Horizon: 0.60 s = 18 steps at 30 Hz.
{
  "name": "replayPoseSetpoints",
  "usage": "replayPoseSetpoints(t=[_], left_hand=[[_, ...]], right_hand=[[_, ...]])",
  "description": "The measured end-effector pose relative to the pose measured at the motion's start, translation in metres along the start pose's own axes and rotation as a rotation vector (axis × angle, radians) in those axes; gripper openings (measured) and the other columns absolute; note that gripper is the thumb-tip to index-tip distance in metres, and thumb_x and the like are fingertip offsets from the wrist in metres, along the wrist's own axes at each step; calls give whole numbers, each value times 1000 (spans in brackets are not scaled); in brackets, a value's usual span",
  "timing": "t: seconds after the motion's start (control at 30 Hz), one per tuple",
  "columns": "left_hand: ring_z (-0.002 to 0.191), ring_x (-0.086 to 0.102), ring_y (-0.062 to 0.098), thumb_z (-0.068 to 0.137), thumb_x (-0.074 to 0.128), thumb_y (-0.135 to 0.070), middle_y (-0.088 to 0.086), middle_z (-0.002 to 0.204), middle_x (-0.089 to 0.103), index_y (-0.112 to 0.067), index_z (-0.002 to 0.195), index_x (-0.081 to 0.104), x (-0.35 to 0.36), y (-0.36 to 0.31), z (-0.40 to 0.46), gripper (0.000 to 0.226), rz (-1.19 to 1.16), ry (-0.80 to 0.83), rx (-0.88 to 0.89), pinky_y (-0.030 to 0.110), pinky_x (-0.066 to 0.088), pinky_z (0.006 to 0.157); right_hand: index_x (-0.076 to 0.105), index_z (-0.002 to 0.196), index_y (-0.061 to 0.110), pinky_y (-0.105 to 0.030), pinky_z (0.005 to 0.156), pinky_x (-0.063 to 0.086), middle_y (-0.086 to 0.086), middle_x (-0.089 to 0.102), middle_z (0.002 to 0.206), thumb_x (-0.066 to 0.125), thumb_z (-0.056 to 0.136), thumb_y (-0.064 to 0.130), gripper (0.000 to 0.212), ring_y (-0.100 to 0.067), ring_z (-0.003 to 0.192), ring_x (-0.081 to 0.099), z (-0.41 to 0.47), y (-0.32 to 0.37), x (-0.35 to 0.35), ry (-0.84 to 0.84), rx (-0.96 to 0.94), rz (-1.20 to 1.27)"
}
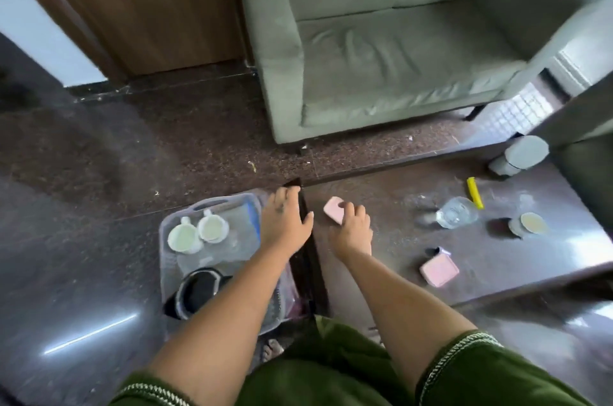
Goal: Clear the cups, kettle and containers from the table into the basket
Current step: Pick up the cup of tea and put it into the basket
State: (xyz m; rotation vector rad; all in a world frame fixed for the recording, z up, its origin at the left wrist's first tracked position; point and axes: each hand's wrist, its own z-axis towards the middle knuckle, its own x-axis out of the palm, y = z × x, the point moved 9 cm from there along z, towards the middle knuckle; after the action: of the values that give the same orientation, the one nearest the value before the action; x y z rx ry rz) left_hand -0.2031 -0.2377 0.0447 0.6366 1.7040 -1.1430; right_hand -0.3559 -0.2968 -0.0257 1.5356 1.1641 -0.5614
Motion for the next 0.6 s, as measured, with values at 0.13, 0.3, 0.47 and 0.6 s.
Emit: replayPoseSetpoints(t=[0.13,0.3,0.47,0.6], left_hand=[[109,51,27,87,57,-38,4,116,55,-17,119,53,79,-91,-26,39,35,136,112,39,45,86],[101,52,24,93,47,-30,-1,99,57,-21,88,55,164,-180,-49,13,-7,220,126,36,43,78],[104,52,27,97,40,-37,4,105,62,-14,88,63,228,-253,-58,34,-3,286,149,37,44,81],[111,49,26,89,47,-21,3,119,57,-17,111,61,273,-303,-60,26,5,406,241,37,42,88]], right_hand=[[40,130,21,-46,96,43,-5,40,127,62,84,23,51,-28,119,40,0,-109,-43,-15,84,-59],[41,126,20,-47,93,45,-7,42,125,61,82,25,48,-30,118,41,5,-223,-95,-38,156,-107],[43,130,22,-44,95,41,-6,47,128,63,84,27,50,-30,121,42,15,-317,-131,-67,221,-13],[42,132,21,-43,95,41,-6,51,129,62,84,29,53,-29,121,42,27,-387,-150,-71,336,8]])
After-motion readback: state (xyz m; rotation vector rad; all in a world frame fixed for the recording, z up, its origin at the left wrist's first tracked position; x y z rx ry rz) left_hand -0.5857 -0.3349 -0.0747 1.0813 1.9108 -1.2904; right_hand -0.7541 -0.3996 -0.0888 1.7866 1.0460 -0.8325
